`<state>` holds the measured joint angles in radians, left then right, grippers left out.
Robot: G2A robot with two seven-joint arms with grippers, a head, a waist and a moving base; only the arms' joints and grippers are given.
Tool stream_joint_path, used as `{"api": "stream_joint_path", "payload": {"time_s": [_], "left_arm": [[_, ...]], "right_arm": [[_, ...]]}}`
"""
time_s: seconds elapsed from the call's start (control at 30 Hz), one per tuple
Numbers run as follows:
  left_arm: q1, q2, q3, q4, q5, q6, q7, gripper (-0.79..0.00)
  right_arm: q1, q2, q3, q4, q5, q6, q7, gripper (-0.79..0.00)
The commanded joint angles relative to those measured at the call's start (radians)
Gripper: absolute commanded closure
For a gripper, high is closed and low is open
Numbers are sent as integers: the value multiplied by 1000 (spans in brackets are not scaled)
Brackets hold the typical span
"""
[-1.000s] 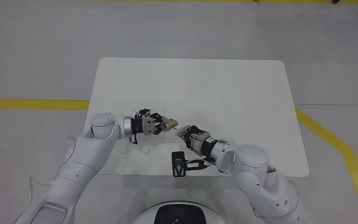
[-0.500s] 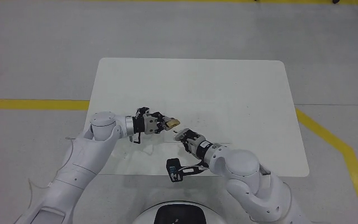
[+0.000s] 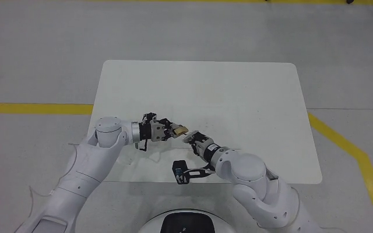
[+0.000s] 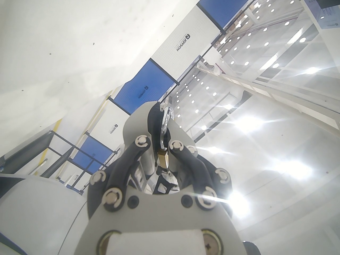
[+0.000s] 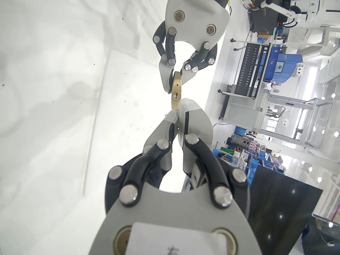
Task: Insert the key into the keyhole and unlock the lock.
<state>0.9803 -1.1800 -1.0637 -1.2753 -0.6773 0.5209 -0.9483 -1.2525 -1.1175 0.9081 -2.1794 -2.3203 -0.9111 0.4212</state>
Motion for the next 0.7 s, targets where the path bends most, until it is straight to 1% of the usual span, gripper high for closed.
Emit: {"api": "stream_joint_path", "payload": {"time_s": [0.0, 0.67], "left_arm": [[-1, 0, 2, 2, 0, -1, -1, 0], [2, 7, 6, -13, -3, -5, 6, 0]], "right_arm": [[1, -1, -2, 0, -3, -7, 4, 0], [14, -18, -26, 17, -19, -36, 33, 0]]}}
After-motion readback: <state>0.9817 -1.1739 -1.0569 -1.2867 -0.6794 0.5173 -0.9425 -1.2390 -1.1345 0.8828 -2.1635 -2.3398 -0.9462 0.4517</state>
